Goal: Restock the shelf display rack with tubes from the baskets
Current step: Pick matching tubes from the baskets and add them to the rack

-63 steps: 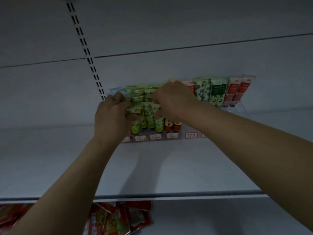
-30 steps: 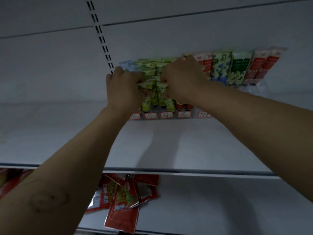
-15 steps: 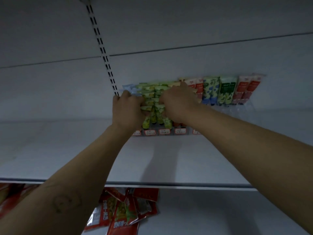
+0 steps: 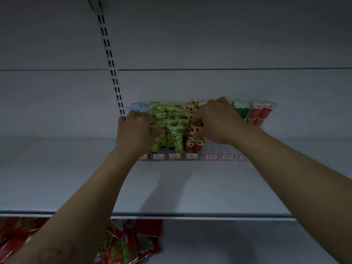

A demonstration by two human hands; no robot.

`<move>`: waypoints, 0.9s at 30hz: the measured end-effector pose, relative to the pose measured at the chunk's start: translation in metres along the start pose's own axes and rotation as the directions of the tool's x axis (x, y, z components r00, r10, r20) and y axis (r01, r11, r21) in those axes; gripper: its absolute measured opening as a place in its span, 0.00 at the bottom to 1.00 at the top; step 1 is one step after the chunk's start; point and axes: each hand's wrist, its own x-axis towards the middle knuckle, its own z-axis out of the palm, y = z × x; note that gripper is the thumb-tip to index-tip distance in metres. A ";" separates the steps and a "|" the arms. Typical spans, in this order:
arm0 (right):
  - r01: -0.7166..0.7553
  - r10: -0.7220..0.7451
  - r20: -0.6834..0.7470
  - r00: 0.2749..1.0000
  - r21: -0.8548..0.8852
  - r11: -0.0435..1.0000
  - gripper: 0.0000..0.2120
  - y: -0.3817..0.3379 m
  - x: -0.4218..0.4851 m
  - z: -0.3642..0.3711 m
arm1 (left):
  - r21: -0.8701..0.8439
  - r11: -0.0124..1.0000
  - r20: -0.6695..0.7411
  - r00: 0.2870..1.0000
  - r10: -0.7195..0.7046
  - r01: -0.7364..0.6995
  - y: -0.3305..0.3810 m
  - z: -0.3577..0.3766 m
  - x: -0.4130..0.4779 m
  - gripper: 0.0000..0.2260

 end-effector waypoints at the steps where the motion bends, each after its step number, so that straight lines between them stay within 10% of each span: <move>1: 0.009 -0.009 -0.020 1.000 -0.015 1.000 0.14 -0.002 0.001 0.003 | -0.005 1.000 -0.012 1.000 -0.002 0.002 0.000 0.000 -0.001 0.16; 27: 0.083 -0.094 -0.047 0.994 -0.193 0.978 0.08 -0.019 0.037 0.020 | -0.062 0.993 -0.037 0.995 0.094 -0.096 -0.011 -0.006 -0.017 0.14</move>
